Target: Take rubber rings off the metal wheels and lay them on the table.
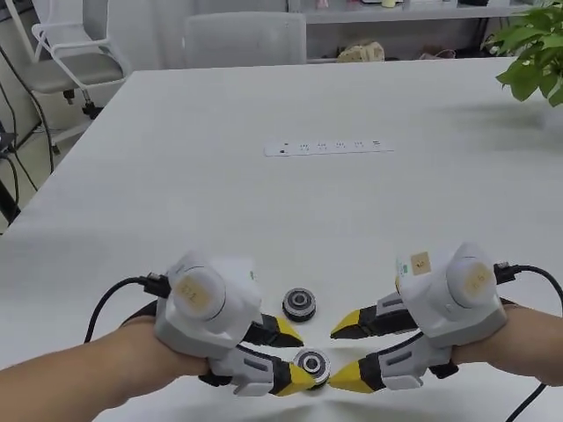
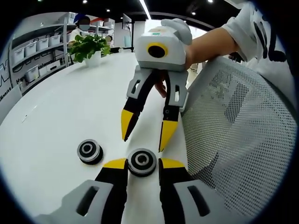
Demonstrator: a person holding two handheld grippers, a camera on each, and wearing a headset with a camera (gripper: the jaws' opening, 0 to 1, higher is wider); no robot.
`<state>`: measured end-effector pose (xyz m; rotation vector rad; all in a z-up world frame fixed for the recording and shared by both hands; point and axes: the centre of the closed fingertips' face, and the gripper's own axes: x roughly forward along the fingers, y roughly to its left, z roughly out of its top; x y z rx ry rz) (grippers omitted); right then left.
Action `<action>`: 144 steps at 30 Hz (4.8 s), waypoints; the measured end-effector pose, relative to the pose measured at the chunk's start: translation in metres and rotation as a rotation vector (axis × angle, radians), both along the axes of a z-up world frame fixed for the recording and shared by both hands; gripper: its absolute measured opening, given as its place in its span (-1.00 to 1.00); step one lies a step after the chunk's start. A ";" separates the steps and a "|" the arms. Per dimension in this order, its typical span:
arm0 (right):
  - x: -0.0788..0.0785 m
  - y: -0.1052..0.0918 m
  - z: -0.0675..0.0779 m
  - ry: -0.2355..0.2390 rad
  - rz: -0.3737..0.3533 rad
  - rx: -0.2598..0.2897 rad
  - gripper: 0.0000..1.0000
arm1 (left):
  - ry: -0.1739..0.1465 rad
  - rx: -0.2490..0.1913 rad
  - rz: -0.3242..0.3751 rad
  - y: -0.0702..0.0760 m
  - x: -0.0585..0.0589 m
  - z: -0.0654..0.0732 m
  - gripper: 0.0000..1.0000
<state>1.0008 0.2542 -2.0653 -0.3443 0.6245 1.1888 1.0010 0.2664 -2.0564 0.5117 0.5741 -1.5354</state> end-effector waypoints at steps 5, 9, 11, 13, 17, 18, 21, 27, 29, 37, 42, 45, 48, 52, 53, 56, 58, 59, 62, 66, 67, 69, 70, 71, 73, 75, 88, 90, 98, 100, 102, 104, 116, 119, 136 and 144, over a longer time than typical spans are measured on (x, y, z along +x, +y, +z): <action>-0.001 0.000 -0.002 0.000 0.005 -0.007 -0.36 | -0.011 0.003 -0.009 -0.002 -0.002 -0.004 -0.64; -0.002 0.000 -0.003 0.002 0.010 -0.010 -0.37 | -0.024 -0.004 -0.011 -0.004 -0.002 -0.005 -0.71; -0.002 0.000 -0.003 0.002 0.011 -0.010 -0.37 | -0.028 -0.004 -0.011 -0.004 -0.001 -0.006 -0.77; -0.002 0.001 -0.004 0.002 0.011 -0.008 -0.38 | -0.040 -0.005 -0.013 -0.004 0.000 -0.006 -0.80; -0.003 0.002 -0.005 0.003 0.012 -0.005 -0.39 | -0.053 -0.014 -0.015 -0.004 0.000 -0.006 -0.82; -0.003 0.002 -0.005 0.002 0.014 -0.005 -0.39 | -0.058 -0.017 -0.016 -0.004 0.000 -0.007 -0.82; -0.004 0.004 -0.005 0.000 0.018 -0.005 -0.41 | -0.063 -0.030 -0.010 -0.003 0.001 -0.007 -0.84; -0.002 0.007 -0.006 -0.001 0.010 0.003 -0.43 | -0.070 -0.051 -0.002 -0.003 0.001 -0.006 -0.84; -0.002 0.008 -0.006 0.005 0.004 0.011 -0.43 | -0.073 -0.053 -0.003 -0.003 0.001 -0.006 -0.85; -0.002 0.010 -0.008 0.014 -0.011 0.029 -0.46 | -0.079 -0.065 -0.001 -0.003 0.000 -0.006 -0.85; -0.003 0.013 -0.009 0.020 -0.014 0.035 -0.48 | -0.081 -0.067 0.003 -0.003 0.000 -0.005 -0.85; -0.003 0.014 -0.009 0.026 -0.018 0.044 -0.49 | -0.085 -0.066 0.003 -0.003 0.000 -0.005 -0.85; -0.003 0.015 -0.010 0.029 -0.020 0.050 -0.49 | -0.087 -0.066 0.004 -0.003 0.000 -0.005 -0.85; -0.003 0.016 -0.010 0.027 -0.016 0.051 -0.51 | -0.087 -0.067 0.007 -0.003 0.000 -0.005 -0.85; -0.004 0.016 -0.010 0.028 -0.015 0.053 -0.53 | -0.088 -0.067 0.007 -0.003 0.001 -0.005 -0.85; -0.004 0.016 -0.010 0.028 -0.013 0.054 -0.53 | -0.089 -0.068 0.009 -0.003 0.001 -0.005 -0.85; -0.004 0.016 -0.010 0.024 -0.009 0.052 -0.53 | -0.089 -0.068 0.010 -0.003 0.001 -0.006 -0.85; -0.004 0.016 -0.010 0.022 -0.007 0.051 -0.54 | -0.090 -0.069 0.010 -0.004 0.001 -0.006 -0.85; -0.004 0.015 -0.010 0.016 -0.001 0.046 -0.55 | -0.090 -0.071 0.011 -0.004 0.001 -0.006 -0.85; -0.005 0.015 -0.010 0.001 0.012 0.032 -0.56 | -0.091 -0.071 0.013 -0.004 0.002 -0.006 -0.85; -0.004 0.014 -0.010 -0.001 0.014 0.029 -0.56 | -0.091 -0.071 0.013 -0.004 0.002 -0.006 -0.85; -0.004 0.014 -0.011 -0.007 0.019 0.024 -0.56 | -0.092 -0.072 0.013 -0.004 0.002 -0.006 -0.85; -0.005 0.014 -0.011 -0.009 0.020 0.023 -0.57 | -0.092 -0.072 0.013 -0.004 0.002 -0.006 -0.85; -0.005 0.014 -0.011 -0.011 0.022 0.021 -0.57 | -0.092 -0.072 0.013 -0.004 0.002 -0.006 -0.85; -0.005 0.013 -0.011 -0.014 0.026 0.017 -0.57 | -0.092 -0.074 0.014 -0.003 0.002 -0.005 -0.85; -0.005 0.013 -0.011 -0.018 0.028 0.015 -0.58 | -0.093 -0.074 0.013 -0.003 0.002 -0.005 -0.85; -0.006 0.012 -0.011 -0.048 0.057 -0.014 -0.60 | -0.093 -0.076 0.017 -0.003 0.001 -0.006 -0.85; -0.006 0.012 -0.011 -0.048 0.057 -0.016 -0.60 | -0.093 -0.075 0.017 -0.003 0.001 -0.006 -0.85; -0.006 0.012 -0.012 -0.023 0.038 -0.006 -0.61 | -0.093 -0.077 0.020 -0.003 0.001 -0.006 -0.85; -0.006 0.011 -0.012 -0.019 0.035 -0.004 -0.61 | -0.092 -0.078 0.021 -0.003 0.001 -0.006 -0.85; -0.006 0.011 -0.012 -0.014 0.031 -0.003 -0.63 | -0.092 -0.078 0.022 -0.003 0.001 -0.006 -0.85; -0.007 0.010 -0.012 -0.010 0.028 -0.002 -0.64 | -0.091 -0.079 0.022 -0.003 0.001 -0.006 -0.85; -0.006 0.007 -0.012 0.009 0.013 0.005 -0.66 | -0.091 -0.079 0.027 -0.004 0.001 -0.005 -0.85; -0.006 0.007 -0.012 0.017 0.009 0.009 -0.68 | -0.090 -0.079 0.028 -0.004 0.002 -0.005 -0.85; -0.007 0.000 -0.018 0.081 -0.028 0.012 -0.95 | -0.087 -0.078 0.035 -0.004 0.002 -0.005 -0.86; -0.007 -0.001 -0.017 0.097 -0.043 0.022 -1.00 | -0.089 -0.076 0.034 -0.004 0.002 -0.005 -0.86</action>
